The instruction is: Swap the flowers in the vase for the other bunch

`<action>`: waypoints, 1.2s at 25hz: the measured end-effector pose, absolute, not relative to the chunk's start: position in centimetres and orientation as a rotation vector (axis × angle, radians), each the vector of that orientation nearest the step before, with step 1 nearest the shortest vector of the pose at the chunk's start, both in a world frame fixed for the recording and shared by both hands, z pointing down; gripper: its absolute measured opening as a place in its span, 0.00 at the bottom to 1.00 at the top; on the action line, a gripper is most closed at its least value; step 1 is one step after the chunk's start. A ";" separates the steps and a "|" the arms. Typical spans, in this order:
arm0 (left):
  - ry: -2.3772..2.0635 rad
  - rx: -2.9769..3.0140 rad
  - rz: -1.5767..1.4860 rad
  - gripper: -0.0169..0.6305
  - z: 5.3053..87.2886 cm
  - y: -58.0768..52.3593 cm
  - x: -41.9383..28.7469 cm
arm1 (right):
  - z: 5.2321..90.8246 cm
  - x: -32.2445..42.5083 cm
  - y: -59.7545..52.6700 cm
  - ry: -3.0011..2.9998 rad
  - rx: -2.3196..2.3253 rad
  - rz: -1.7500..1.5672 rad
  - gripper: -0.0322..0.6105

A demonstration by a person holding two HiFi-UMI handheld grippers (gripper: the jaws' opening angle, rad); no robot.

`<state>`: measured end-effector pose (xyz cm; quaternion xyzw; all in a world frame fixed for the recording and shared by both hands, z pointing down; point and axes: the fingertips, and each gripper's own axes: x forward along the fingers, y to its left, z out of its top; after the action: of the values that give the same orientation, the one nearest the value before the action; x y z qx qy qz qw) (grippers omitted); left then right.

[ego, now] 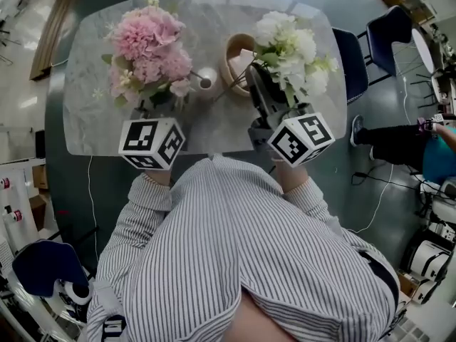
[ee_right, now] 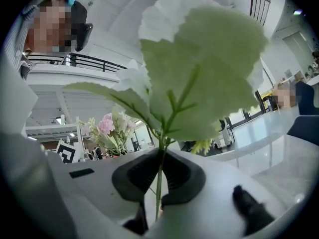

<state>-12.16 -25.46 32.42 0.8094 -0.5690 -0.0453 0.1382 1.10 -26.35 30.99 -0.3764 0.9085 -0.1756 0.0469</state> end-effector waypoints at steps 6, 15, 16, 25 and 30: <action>-1.682 2.334 -0.156 0.08 31.7 -24.7 -13.0 | 30.3 0.4 -26.6 2.786 -1.101 -0.499 0.09; -1.767 2.277 -0.168 0.08 30.6 -24.8 -12.6 | 28.8 1.3 -28.8 2.824 -1.028 -0.463 0.09; -1.777 2.268 -0.168 0.08 30.8 -24.7 -12.9 | 28.8 0.9 -28.8 2.834 -1.018 -0.455 0.09; -1.849 2.176 -0.143 0.08 31.4 -24.8 -12.9 | 28.3 1.7 -31.6 2.882 -0.963 -0.439 0.09; -1.865 2.124 -0.136 0.08 32.2 -25.2 -12.2 | 28.8 2.8 -33.2 2.913 -0.961 -0.419 0.09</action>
<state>-12.17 -25.17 32.22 0.7414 -0.6511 -0.0474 0.1554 2.85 -33.17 28.78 -0.3103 0.9407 -0.1353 0.0228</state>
